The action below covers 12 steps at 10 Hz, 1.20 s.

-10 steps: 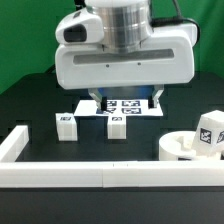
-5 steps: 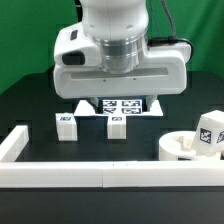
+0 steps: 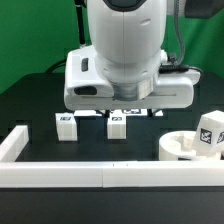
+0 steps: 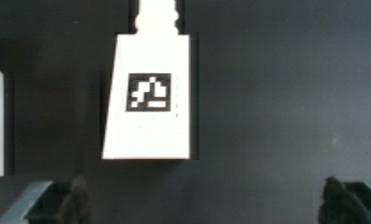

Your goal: Assemble stool

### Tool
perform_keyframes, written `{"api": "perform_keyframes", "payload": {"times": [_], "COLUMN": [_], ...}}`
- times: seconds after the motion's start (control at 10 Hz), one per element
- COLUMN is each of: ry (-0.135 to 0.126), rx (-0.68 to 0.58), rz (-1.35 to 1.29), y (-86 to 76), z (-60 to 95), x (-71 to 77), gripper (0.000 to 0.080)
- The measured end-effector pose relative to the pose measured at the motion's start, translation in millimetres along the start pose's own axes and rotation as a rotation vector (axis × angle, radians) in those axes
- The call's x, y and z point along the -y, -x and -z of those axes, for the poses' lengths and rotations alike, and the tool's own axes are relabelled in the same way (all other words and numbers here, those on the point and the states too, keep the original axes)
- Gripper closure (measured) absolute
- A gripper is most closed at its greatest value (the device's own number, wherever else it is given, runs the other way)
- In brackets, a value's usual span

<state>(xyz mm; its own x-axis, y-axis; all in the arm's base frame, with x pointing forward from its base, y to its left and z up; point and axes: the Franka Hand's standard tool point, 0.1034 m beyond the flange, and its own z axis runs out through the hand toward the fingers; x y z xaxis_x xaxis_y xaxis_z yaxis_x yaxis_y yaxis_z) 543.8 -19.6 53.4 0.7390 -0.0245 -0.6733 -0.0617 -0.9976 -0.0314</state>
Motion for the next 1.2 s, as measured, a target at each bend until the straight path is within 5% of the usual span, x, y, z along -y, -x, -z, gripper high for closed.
{"api": "perform_keyframes", "payload": {"times": [0.2, 0.6, 1.0, 1.2], "ry": [-0.003, -0.014, -0.013, -0.014], "rx": [0.009, 0.178, 0.166, 0.245], "rz": [-0.004, -0.03, -0.034, -0.068], "y": [0.6, 7.1, 4.2, 11.3], "z": [-2.4, -33.2, -33.9, -51.2], "x": [-2.6, -22.4, -23.0, -19.7], "gripper": [0.015, 0.015, 0.015, 0.015]}}
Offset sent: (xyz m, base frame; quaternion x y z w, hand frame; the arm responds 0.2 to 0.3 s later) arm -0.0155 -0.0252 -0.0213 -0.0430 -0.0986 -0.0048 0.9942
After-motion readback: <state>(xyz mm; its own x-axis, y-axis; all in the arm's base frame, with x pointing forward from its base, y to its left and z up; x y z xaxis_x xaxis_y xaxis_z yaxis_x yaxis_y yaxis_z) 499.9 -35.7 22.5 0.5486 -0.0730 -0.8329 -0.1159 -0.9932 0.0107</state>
